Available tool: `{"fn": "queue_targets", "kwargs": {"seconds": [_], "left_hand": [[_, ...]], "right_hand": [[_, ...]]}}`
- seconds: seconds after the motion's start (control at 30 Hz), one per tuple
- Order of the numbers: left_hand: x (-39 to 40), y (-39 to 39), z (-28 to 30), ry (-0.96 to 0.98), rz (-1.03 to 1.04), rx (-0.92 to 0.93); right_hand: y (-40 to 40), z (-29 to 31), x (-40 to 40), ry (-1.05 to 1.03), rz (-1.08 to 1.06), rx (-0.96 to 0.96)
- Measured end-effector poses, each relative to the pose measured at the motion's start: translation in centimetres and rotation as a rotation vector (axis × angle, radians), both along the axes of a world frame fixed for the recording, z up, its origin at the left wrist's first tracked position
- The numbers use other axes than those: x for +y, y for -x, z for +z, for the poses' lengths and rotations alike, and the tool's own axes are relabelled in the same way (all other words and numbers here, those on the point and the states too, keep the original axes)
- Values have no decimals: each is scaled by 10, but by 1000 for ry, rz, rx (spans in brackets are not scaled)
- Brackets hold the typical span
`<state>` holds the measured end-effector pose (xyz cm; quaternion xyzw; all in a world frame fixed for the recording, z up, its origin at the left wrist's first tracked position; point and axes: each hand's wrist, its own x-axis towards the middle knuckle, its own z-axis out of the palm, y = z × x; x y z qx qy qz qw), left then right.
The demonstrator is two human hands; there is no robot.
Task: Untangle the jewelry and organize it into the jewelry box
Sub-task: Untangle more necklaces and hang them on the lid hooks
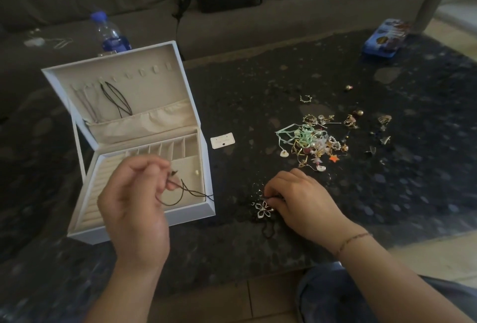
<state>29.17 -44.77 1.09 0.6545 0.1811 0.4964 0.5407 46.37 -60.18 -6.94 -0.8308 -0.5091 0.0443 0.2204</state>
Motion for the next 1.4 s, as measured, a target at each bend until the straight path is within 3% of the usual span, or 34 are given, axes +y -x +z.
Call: {"fn": "queue_targets", "kwargs": {"seconds": [0.1,0.27,0.4,0.5,0.6,0.77,0.93,1.1,1.23,1.4], "left_hand": [[-1,14,-7,-250,170,183],[-1,41,-20,-494,233,299],[-5,53,-37,-872,111,440],[-15,47,-55,-1003,-90,598],[-40,26,-67,-957,-97,814],[-66,-24,-75,-843,128,1056],[-73,-56,-76,-800,154,1124],[-73,-57,-84,-735,47,1008],[-70,-48,-79,-703,-50,879],[-62,-34,-66,-732,-164,893]], "right_hand": [[0,4,-1,34,14,14],[-1,13,-1,97,-21,62],[4,10,0,84,-43,42],[4,13,-2,57,-73,90],[1,18,-5,-15,-102,226],[2,29,-8,-167,-87,443],[-2,32,-9,-230,-67,656],[-13,31,-12,-430,-72,901],[-23,33,-15,-451,-177,848],[-22,33,-18,-337,-215,623]]}}
